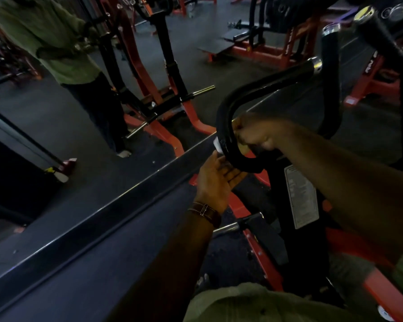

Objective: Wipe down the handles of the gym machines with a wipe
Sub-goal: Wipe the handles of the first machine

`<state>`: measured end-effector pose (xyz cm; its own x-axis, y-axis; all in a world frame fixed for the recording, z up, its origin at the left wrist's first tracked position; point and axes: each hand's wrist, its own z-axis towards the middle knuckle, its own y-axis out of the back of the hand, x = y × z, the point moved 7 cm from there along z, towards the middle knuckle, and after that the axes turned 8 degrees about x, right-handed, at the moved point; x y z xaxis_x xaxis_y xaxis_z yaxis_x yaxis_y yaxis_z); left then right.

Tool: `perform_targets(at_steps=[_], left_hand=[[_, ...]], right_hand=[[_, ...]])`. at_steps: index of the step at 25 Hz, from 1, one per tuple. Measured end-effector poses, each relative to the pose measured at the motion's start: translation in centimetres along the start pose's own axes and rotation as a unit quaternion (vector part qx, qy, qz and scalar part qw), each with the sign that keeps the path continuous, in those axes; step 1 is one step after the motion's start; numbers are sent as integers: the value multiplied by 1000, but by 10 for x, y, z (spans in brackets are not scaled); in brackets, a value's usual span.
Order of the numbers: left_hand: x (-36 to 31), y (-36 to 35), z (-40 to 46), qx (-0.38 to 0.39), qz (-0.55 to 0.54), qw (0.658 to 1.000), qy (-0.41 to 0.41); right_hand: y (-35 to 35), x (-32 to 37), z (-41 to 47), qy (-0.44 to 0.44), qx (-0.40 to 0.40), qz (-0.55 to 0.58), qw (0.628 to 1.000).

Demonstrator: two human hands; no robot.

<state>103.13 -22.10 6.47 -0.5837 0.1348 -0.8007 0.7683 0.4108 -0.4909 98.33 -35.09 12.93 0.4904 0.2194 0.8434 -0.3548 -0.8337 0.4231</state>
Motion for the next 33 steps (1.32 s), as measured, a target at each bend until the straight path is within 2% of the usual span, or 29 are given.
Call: perform_targets(at_steps=[1,2,3,6,7,8,10,11,12,14,15,16,17,19,21,23,26,28,29,31,32,33], left_hand=[[-1,1,2,-1,7,1000,1],[-4,2,4,-2,13,1000,0],[-6,3,5,-3,17,1000,-1],[-10,4,10,7,13,1000,4],[-10,3,11,13,9,1000,9],[-11,4,12,17,8,1000,9],[-10,5,14,23,5,1000,11],[-11,5,14,27,3,1000,11],[-13,3,16,33,3,999,10],[-18,1,20,50,7,999,7],[-20,0,21,57,7,998,5],[-23,-2,22,65,4,998,3],[-25,-3,23,70,-5,998,0],[-30,-3,27,79,-26,996,-12],[-33,-5,30,96,-57,994,-17],[-33,-7,35,119,-77,990,-18],[-24,-7,43,158,-80,984,-4],[-16,-7,45,177,-102,978,31],[-12,-5,47,180,-114,975,56],[-8,-4,48,197,-124,967,103],[-6,-4,48,210,-121,963,120],[-7,-5,48,218,-126,959,128]], right_hand=[[-2,-1,3,8,-5,102,995],[-4,-7,10,12,5,158,987],[-6,-11,12,10,21,151,988],[-9,-17,9,-6,64,-43,997],[-5,-13,8,0,42,-70,997],[-1,-9,8,17,23,-36,999],[-2,0,3,52,-4,158,986],[-3,2,-2,66,-7,217,974],[-4,-3,-3,78,-17,221,972],[1,-9,-17,100,-94,50,989],[2,-8,-31,118,-161,-69,977],[-1,-7,-45,144,-239,-162,947],[-8,-8,-63,170,-312,-199,913],[-29,-11,-94,217,-415,-150,871],[-39,-1,-103,270,-469,-131,831],[-32,29,-99,312,-494,-166,794],[-27,68,-86,281,-520,-271,760],[-47,54,-78,233,-489,-341,768],[-59,38,-77,204,-464,-340,792],[-74,13,-80,130,-429,-271,852],[-76,11,-79,114,-420,-239,868],[-72,20,-76,108,-420,-244,867]])
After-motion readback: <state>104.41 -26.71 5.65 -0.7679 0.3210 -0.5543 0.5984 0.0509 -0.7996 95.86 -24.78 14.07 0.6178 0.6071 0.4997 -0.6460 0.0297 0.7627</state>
